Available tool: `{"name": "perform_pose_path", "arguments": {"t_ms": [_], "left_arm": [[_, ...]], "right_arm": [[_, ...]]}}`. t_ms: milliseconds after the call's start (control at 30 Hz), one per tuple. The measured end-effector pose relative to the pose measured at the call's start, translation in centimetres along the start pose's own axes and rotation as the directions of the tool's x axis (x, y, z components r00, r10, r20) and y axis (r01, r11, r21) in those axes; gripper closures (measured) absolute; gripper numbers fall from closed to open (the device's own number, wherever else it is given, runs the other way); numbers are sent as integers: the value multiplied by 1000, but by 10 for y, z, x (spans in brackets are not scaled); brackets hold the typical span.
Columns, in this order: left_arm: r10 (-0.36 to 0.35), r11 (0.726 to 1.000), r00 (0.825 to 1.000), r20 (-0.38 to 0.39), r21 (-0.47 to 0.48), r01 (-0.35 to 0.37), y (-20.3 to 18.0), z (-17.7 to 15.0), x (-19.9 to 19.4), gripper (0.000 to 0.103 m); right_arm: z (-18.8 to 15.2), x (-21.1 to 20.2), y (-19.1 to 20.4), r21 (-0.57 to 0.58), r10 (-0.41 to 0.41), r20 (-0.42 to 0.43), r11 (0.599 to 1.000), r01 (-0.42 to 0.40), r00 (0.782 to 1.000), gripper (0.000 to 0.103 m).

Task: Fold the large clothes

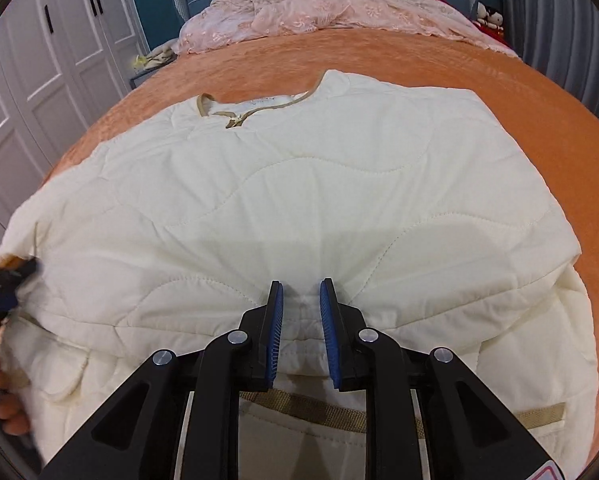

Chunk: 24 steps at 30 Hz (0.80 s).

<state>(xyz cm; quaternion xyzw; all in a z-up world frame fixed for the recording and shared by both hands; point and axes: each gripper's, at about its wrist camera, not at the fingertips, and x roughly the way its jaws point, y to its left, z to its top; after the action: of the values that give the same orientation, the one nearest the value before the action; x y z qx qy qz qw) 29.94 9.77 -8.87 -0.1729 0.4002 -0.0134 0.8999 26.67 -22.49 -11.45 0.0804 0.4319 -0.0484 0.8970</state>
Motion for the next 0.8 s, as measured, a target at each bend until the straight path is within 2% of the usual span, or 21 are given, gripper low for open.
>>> {"name": "perform_pose_path", "arguments": {"t_ms": [100, 233, 367, 433, 533, 600, 633, 667, 700, 733, 800], "left_arm": [[-31, 996, 998, 46, -78, 35, 37, 13, -26, 16], [26, 972, 997, 76, -234, -8, 114, 47, -29, 16], [171, 925, 983, 72, -355, -135, 200, 90, -13, 17], [185, 897, 982, 46, -416, -150, 233, 105, 0, 19], [139, 830, 990, -8, -544, -121, 277, 117, 24, 36], [130, 806, 991, 5, -583, -103, 287, 120, 23, 55], [114, 806, 993, 16, -586, -84, 287, 123, 24, 67], [87, 818, 996, 6, -571, -68, 283, 128, 27, 88], [87, 831, 996, -2, -551, -73, 278, 133, 26, 94], [106, 844, 994, 5, -529, -87, 269, 136, 23, 94], [106, 887, 992, 63, -457, -66, 241, 147, 7, 98]], "right_arm": [[-2, -2, 4, -17, -18, 15, 1000, 18, 1000, 84], [-5, -10, 0, 3, -6, 39, 1000, 5, 999, 84], [-19, -29, -5, 56, 26, 67, 998, -30, 997, 82], [-25, -32, -4, 60, 22, 66, 998, -27, 998, 81], [-27, -32, 0, 50, 2, 67, 999, -5, 998, 81], [-26, -30, 2, 40, -12, 62, 999, 10, 998, 81], [-26, -29, 4, 34, -20, 63, 999, 18, 998, 81], [-27, -30, 4, 30, -24, 65, 999, 22, 998, 81], [-27, -30, 4, 28, -26, 66, 999, 24, 997, 81], [-26, -30, 4, 31, -23, 66, 999, 21, 998, 81], [-27, -30, 3, 37, -15, 70, 999, 13, 997, 81]]}}
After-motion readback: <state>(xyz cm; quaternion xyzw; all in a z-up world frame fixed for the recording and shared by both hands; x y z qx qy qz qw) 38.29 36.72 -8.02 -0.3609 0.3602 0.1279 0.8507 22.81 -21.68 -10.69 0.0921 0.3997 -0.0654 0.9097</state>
